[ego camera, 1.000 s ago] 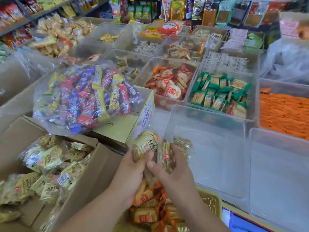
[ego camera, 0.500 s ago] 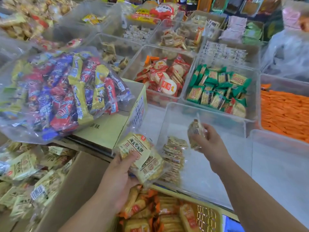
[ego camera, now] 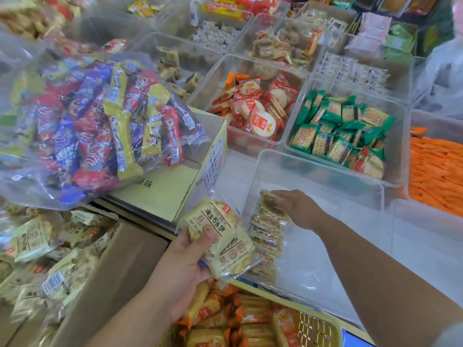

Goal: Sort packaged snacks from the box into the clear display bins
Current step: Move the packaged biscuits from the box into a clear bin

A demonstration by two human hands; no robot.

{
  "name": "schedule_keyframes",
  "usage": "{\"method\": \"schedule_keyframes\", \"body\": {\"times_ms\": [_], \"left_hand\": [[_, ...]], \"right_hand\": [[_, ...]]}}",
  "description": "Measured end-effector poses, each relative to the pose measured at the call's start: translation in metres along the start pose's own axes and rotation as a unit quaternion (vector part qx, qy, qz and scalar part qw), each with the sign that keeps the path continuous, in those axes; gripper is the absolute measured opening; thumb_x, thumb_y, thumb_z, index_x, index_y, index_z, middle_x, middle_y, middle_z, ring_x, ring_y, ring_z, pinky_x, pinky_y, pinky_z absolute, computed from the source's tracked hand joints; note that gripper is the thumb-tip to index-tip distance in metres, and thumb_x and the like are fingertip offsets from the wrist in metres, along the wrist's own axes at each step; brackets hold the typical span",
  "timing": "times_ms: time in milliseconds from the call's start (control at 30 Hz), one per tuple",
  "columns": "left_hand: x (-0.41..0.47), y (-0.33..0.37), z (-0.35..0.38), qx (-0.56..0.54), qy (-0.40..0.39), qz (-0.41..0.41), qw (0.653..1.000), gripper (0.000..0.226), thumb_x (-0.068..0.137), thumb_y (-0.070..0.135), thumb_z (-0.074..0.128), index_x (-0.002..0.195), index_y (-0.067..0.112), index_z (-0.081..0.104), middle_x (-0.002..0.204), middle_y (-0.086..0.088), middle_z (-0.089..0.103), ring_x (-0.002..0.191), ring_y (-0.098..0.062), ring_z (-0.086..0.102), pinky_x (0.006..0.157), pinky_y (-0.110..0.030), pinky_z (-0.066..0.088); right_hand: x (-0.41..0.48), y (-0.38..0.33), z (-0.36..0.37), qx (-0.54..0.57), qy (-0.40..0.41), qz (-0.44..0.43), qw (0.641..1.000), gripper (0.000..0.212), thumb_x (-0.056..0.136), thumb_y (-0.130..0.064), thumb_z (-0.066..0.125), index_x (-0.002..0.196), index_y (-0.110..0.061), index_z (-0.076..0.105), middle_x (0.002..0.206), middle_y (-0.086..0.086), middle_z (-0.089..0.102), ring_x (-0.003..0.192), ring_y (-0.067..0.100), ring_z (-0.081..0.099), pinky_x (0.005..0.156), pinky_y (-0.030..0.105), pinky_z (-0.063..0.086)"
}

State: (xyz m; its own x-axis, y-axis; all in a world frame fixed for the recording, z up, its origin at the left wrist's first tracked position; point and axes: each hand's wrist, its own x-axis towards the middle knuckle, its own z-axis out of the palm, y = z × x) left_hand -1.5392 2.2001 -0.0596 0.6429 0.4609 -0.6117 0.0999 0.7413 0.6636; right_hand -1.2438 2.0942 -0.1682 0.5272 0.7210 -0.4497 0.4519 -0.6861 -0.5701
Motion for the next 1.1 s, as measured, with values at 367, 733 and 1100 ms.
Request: {"method": "schedule_keyframes", "body": {"times_ms": [367, 733, 1100], "left_hand": [[0.005, -0.001, -0.001, -0.008, 0.001, -0.005, 1.000, 0.053, 0.086, 0.024, 0.069, 0.138, 0.022, 0.057, 0.130, -0.010, 0.071, 0.119, -0.033, 0.069, 0.091, -0.056, 0.060], [0.004, -0.004, -0.003, -0.019, 0.005, -0.008, 1.000, 0.050, 0.088, 0.024, 0.069, 0.137, 0.021, 0.060, 0.131, -0.011, 0.071, 0.119, -0.034, 0.069, 0.088, -0.055, 0.061], [-0.008, 0.004, 0.000, -0.063, 0.017, -0.018, 0.998, 0.047, 0.086, 0.027, 0.071, 0.132, 0.019, 0.067, 0.130, -0.014, 0.071, 0.116, -0.035, 0.070, 0.081, -0.052, 0.062]], "right_hand": [[-0.012, -0.021, 0.012, 0.097, -0.105, 0.047, 0.989, 0.044, 0.102, -0.044, 0.052, 0.143, -0.038, 0.037, 0.117, -0.003, 0.064, 0.099, 0.020, 0.064, 0.081, 0.036, 0.055], [-0.012, -0.029, 0.042, -0.025, 0.018, 0.084, 0.996, 0.073, 0.082, -0.080, 0.051, 0.141, -0.038, 0.041, 0.125, 0.004, 0.054, 0.110, 0.029, 0.060, 0.091, 0.045, 0.052], [-0.037, -0.047, 0.024, -0.119, 0.004, 0.089, 0.989, 0.085, 0.087, -0.085, 0.030, 0.158, -0.042, 0.014, 0.166, 0.004, 0.022, 0.149, 0.035, 0.027, 0.116, 0.058, 0.027]]}}
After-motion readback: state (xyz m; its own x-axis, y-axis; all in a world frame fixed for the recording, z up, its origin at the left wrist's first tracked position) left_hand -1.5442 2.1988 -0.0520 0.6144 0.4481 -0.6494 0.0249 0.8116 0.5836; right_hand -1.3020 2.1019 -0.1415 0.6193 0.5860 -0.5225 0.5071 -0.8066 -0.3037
